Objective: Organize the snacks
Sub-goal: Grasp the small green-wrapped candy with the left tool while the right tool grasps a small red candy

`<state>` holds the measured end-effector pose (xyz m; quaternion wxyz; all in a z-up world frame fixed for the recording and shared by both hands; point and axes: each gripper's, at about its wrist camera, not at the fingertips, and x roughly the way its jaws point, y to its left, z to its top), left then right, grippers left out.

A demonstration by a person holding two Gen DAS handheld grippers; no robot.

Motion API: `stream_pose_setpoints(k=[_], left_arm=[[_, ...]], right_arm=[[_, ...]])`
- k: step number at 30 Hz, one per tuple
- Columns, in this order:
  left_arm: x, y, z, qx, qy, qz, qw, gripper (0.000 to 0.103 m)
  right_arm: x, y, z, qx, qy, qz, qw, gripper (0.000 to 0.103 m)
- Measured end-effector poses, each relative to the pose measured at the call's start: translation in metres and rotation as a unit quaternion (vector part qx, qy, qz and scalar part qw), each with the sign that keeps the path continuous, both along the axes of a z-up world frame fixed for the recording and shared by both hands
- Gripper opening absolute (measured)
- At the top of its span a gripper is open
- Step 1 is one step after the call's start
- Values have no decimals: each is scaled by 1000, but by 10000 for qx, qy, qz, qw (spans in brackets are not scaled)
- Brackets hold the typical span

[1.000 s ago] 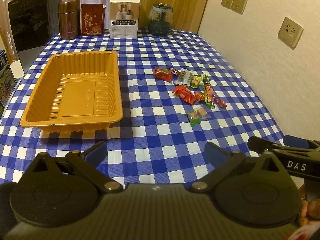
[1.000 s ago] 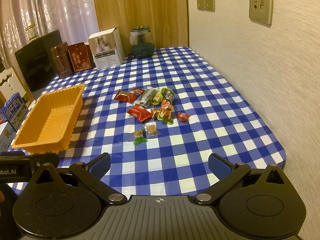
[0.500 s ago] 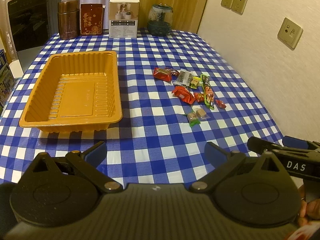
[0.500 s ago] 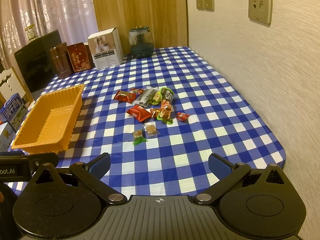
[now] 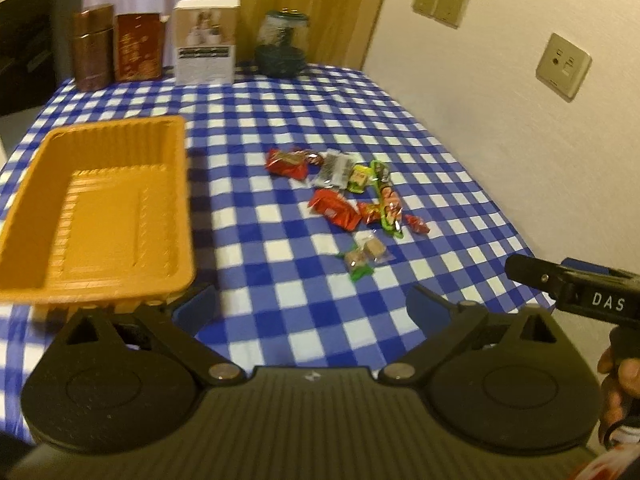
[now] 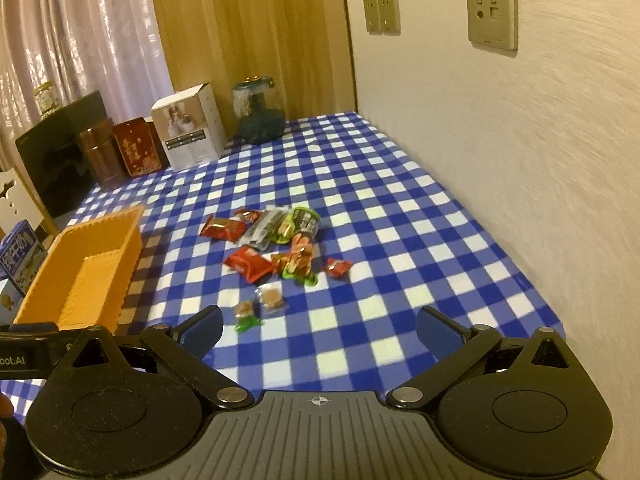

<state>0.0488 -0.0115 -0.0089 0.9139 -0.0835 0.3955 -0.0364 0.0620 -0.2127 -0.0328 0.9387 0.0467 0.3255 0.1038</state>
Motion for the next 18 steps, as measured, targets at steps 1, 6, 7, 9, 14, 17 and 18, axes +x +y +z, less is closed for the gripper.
stream_pose_setpoints(k=[1,6,7,9,14,17,18], left_arm=[[6,-2,-3,39,0,-79,10000,97],[38,-12,-20,75,28,-416,9991,90],[44,-14,-24,87,46,-475,9988,90],[53,-19,-33,86,77,-607,9981,87],[79,-31,-57,79,224,-796,9965,75],[93,-35,-70,0,327,-821,9961,63],[97,-36,-73,-16,349,-815,9961,59]], right_arm=[[5,-2,-2,-16,-3,13,10000,102],[33,-13,-16,-34,130,127,9998,86],[39,-15,-20,-51,150,151,9998,86],[49,-16,-26,-49,196,222,9995,82],[73,-17,-43,-48,303,285,9991,80],[85,-17,-52,-62,361,271,9990,80],[89,-17,-55,-76,375,264,9989,80]])
